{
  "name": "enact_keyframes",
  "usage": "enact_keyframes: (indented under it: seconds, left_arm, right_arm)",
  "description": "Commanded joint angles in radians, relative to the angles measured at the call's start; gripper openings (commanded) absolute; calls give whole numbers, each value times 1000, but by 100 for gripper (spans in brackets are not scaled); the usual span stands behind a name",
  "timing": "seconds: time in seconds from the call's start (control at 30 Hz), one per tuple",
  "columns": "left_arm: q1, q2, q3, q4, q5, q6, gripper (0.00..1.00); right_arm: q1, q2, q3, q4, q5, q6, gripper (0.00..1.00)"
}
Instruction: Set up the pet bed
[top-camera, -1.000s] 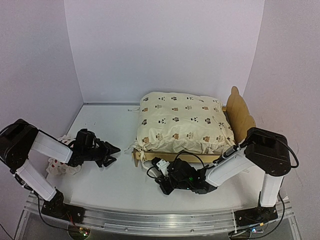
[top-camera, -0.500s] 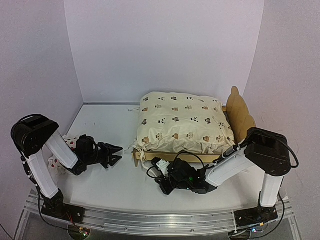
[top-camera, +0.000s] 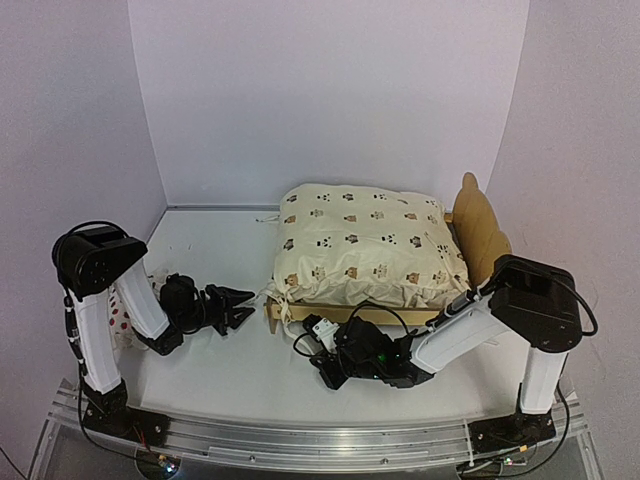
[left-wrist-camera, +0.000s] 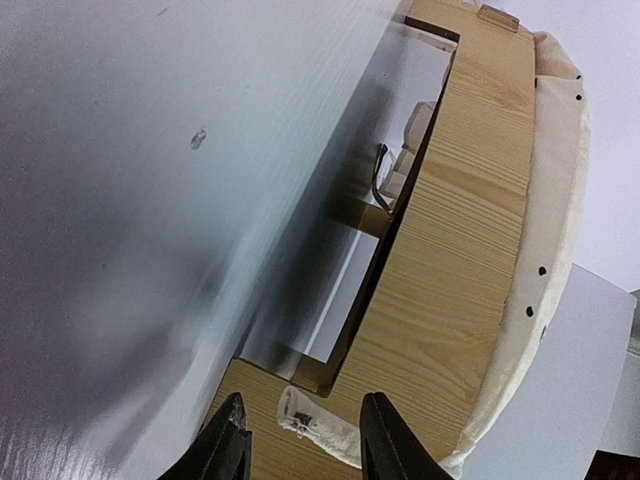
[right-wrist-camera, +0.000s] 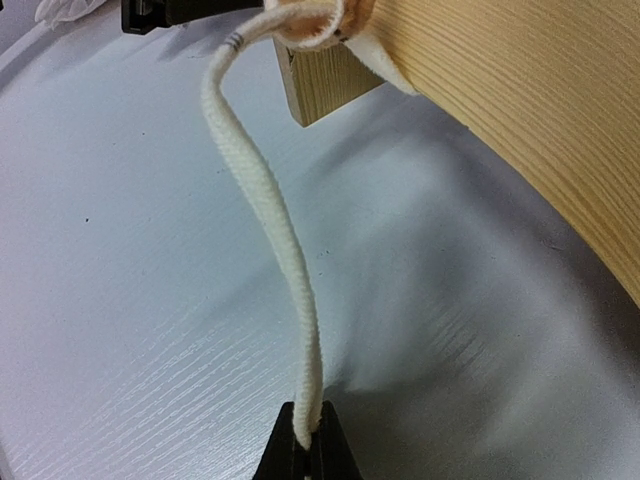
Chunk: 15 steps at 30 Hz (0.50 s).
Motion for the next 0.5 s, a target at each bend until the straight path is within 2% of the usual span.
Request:
enact_keyframes:
  seconds: [0.0, 0.17, 0.47]
  left_arm:
    - [-13, 36, 21, 94, 10, -38, 36]
    - [-19, 49, 29, 100, 3, -41, 32]
    - [-20, 67, 44, 115, -10, -46, 13]
  right_arm:
    - [1, 8, 2, -80, -6, -6, 0]
    - [1, 10, 4, -80, -7, -6, 0]
    - [1, 9, 5, -80, -15, -3, 0]
